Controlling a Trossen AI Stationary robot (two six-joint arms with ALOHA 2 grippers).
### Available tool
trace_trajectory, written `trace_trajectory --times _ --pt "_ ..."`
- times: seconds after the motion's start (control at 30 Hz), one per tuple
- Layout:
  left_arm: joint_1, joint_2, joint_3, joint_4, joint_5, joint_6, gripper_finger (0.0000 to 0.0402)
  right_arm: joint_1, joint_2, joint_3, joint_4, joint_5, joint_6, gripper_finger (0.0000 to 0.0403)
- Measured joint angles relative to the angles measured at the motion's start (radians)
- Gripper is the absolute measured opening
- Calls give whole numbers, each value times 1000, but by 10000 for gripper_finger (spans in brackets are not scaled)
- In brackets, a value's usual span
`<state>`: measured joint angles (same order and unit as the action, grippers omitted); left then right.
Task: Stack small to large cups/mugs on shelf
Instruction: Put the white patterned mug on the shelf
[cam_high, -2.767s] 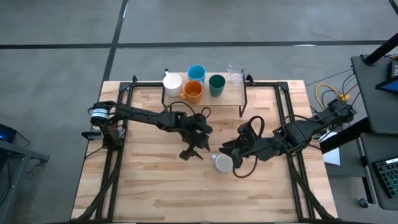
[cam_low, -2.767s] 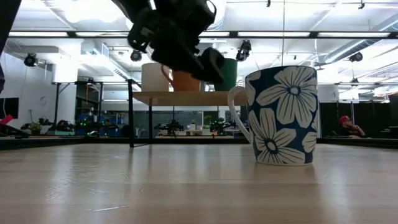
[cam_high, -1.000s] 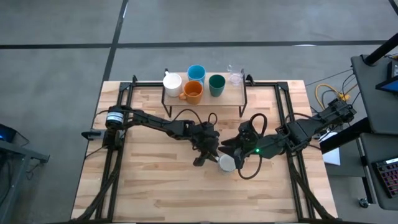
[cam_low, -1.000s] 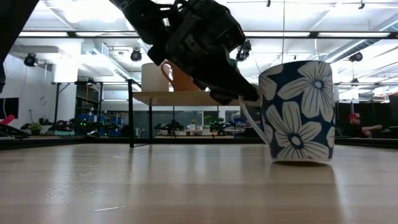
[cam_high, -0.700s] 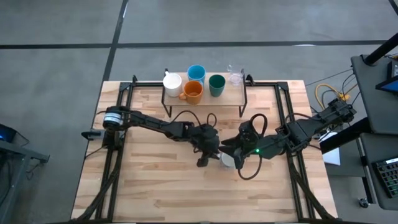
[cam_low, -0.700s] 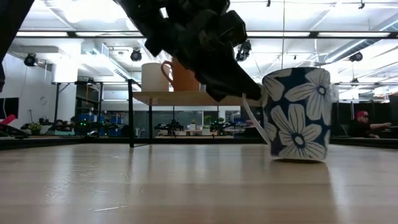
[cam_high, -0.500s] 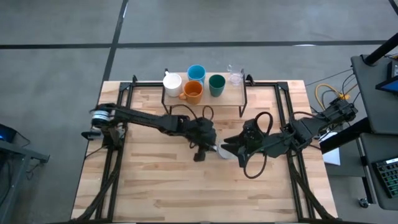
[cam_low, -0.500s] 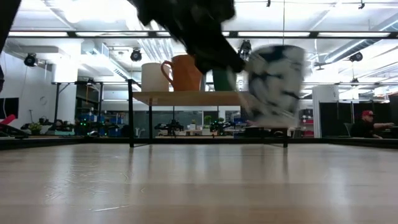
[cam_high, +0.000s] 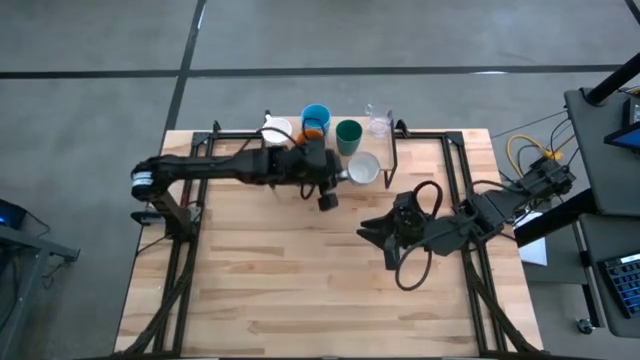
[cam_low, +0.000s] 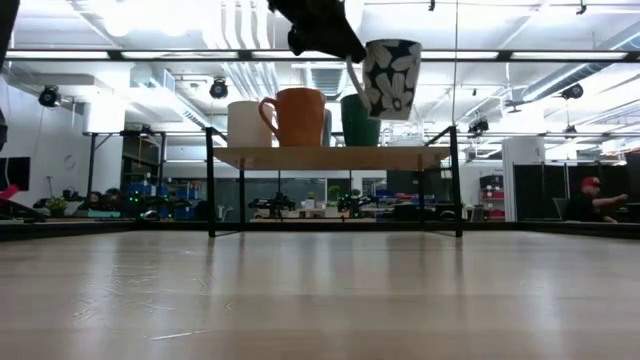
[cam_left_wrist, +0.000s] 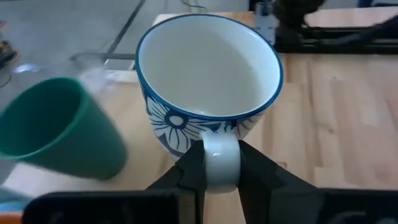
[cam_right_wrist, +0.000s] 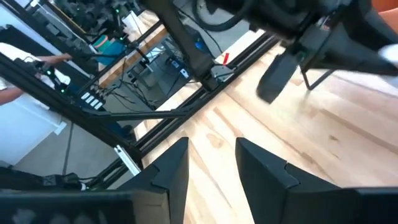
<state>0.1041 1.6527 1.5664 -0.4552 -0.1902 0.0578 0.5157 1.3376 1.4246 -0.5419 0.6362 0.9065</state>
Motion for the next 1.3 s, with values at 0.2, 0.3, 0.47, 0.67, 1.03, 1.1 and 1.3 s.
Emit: trace_trajectory --times 0.2,0.3,0.47,0.67,1.03,1.1,1.3 --pt "67 2 -6 -9 -1 -44 43 42 -1 6 1 80 -12 128" --pt "85 4 -17 -8 -3 -52 43 60 -2 8 2 98 -13 127" --pt "93 4 -16 10 0 -56 43 68 -1 8 1 102 -13 128" --pt "93 4 -19 43 2 -117 43 67 -1 8 1 103 -13 125" --pt "93 30 -20 77 35 -237 43 67 -1 8 2 109 -17 123" --pt "93 40 -20 104 35 -248 43 67 -1 8 2 109 -17 123" --pt "103 42 -20 121 49 -289 43 67 -1 8 1 109 -20 123"
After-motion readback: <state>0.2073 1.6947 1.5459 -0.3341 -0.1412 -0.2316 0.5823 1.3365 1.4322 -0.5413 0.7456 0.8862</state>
